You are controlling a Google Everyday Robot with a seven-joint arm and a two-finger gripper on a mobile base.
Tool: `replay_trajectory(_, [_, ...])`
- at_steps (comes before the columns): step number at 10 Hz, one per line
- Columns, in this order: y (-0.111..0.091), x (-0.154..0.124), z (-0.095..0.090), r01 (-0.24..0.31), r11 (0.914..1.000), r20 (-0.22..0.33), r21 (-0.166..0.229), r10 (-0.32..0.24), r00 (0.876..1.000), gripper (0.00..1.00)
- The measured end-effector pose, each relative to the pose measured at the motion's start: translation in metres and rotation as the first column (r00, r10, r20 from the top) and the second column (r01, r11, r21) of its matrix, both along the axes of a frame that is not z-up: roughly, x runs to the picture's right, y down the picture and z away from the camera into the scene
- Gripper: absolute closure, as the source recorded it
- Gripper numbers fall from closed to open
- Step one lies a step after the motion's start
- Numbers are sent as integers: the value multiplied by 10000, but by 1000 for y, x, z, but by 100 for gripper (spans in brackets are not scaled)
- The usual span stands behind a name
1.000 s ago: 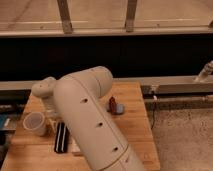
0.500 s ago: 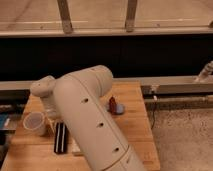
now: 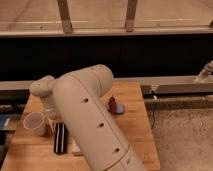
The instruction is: Place the eraser in the ceramic cup
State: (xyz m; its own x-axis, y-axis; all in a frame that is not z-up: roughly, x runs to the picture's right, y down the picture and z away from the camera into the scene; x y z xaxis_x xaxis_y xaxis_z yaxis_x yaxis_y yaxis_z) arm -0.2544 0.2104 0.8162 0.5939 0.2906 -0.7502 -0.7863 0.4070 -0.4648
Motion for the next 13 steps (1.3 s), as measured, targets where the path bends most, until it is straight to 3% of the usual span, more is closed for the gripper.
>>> replay_trajectory(3, [-35,3,-32,-114,9956,-152,925,128,9998,100])
replay_trajectory(6, [-85,9,-74,-251,9804,-351,1956,325,9989,100])
replay_trajectory(9, [-127,17,-96,-414,9533,-266,2993,517,9983,100])
replay_trajectory(11, [-145,17,-103,-594,9357,101,3478,596,9982,100])
replay_trajectory(13, [-155,16,-100,-620,9258,442,3728,490,9978,100])
